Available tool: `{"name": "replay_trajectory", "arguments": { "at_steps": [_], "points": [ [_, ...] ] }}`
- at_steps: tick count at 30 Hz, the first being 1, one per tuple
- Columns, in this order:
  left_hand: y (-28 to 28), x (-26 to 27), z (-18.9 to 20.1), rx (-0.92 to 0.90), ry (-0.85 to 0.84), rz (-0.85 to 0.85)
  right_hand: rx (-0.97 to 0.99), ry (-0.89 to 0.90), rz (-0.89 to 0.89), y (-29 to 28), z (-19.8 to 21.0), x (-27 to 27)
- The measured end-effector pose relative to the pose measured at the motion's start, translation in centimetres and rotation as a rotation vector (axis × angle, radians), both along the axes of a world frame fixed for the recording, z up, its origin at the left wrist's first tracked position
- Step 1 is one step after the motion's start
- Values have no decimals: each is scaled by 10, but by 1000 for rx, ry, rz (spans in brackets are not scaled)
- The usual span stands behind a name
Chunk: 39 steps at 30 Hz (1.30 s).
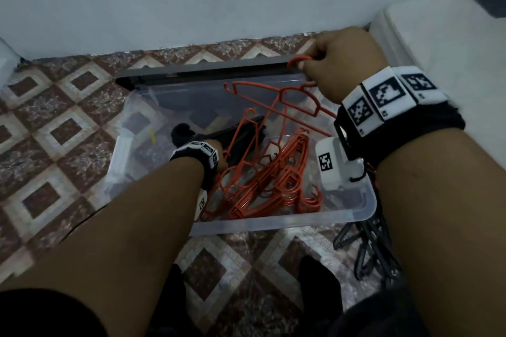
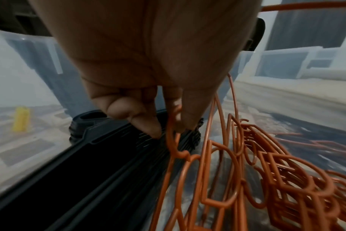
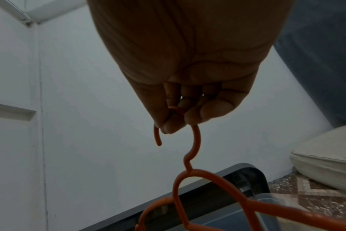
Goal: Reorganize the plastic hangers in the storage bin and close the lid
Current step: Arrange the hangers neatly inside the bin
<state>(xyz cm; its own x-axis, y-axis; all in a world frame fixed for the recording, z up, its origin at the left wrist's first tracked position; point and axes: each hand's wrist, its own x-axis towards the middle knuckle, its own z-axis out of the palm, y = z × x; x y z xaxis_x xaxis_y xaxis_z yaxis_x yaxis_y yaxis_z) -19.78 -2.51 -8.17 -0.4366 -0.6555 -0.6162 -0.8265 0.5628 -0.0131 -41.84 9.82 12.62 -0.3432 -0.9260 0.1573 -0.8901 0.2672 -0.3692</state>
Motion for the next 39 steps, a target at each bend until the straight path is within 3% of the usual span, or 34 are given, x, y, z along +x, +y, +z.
{"name": "replay_trajectory", "arguments": {
  "at_steps": [5, 14, 16, 22, 33, 39],
  "points": [
    [3, -1, 19, -46, 84, -66, 16, -58, -44, -1, -2, -1],
    [17, 18, 178, -422, 467, -78, -183, -146, -112, 18, 22, 8],
    [25, 27, 199, -517, 507, -90, -186, -137, -100, 20, 24, 12],
    [39, 42, 191, -499, 564, -3, -187, -110, -77, 21, 18, 13],
    [19, 28, 151, -331, 316, -32, -155, -123, -64, 7, 6, 12],
    [16, 34, 185, -392, 564, 35, -219, -170, -126, 6, 8, 7]
  ]
}}
